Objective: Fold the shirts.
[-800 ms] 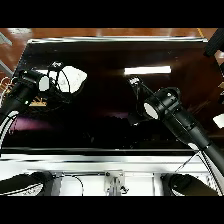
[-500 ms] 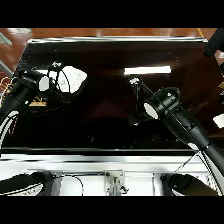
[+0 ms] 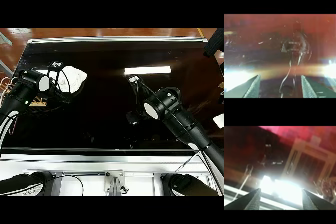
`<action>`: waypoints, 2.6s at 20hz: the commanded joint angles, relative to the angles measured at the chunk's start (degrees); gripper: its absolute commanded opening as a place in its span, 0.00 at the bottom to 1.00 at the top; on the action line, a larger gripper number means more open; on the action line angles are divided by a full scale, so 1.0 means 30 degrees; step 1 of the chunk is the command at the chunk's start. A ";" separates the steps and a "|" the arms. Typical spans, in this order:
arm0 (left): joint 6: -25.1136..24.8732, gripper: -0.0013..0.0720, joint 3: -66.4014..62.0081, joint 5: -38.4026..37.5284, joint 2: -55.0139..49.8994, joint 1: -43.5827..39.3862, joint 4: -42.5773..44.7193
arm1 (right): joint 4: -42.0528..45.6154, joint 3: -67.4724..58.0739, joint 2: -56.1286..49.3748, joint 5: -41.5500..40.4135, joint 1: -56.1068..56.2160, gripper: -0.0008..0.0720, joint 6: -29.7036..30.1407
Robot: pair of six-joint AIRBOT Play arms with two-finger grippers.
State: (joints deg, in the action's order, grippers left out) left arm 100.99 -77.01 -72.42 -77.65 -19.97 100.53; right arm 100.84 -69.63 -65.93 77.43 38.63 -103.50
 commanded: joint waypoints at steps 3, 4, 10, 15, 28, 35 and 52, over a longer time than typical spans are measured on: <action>0.2441 0.86 0.0000 0.1545 -0.0036 -0.0015 -0.0015 | -0.0058 0.0000 0.0015 -0.0823 0.0015 0.86 0.0029; 0.2448 0.86 0.0000 0.2586 -0.0044 -0.0015 -0.0015 | -0.0058 0.0000 0.0007 -0.0838 0.0015 0.86 0.0029; 0.2368 0.85 -0.0007 0.7810 -0.0124 -0.0029 -0.0080 | -0.0503 0.0000 0.0015 -0.0809 0.0015 0.86 0.0015; 0.1056 0.95 -0.2885 0.7045 -0.2776 0.1982 -0.0619 | -0.2688 0.0000 0.0007 -0.0838 0.0015 0.86 -0.0306; 0.0488 0.84 -0.8910 0.7060 -1.2393 0.5209 -0.4532 | -0.5552 0.0000 0.0015 -0.1537 0.0022 0.86 -0.0495; 0.0546 0.77 -0.8910 0.8677 -1.3129 0.5217 -0.4524 | -0.6812 0.0000 0.0015 -0.1523 0.0022 0.86 -0.0488; 0.0714 0.07 -1.0178 1.1220 0.3905 0.0656 -0.4546 | 0.4299 -0.5566 0.3388 -0.3432 0.0015 0.86 -0.3315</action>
State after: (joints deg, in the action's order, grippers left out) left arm 103.31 -107.11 -41.87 -77.67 -12.99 86.83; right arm 101.30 -79.92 -60.36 64.53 38.65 -109.86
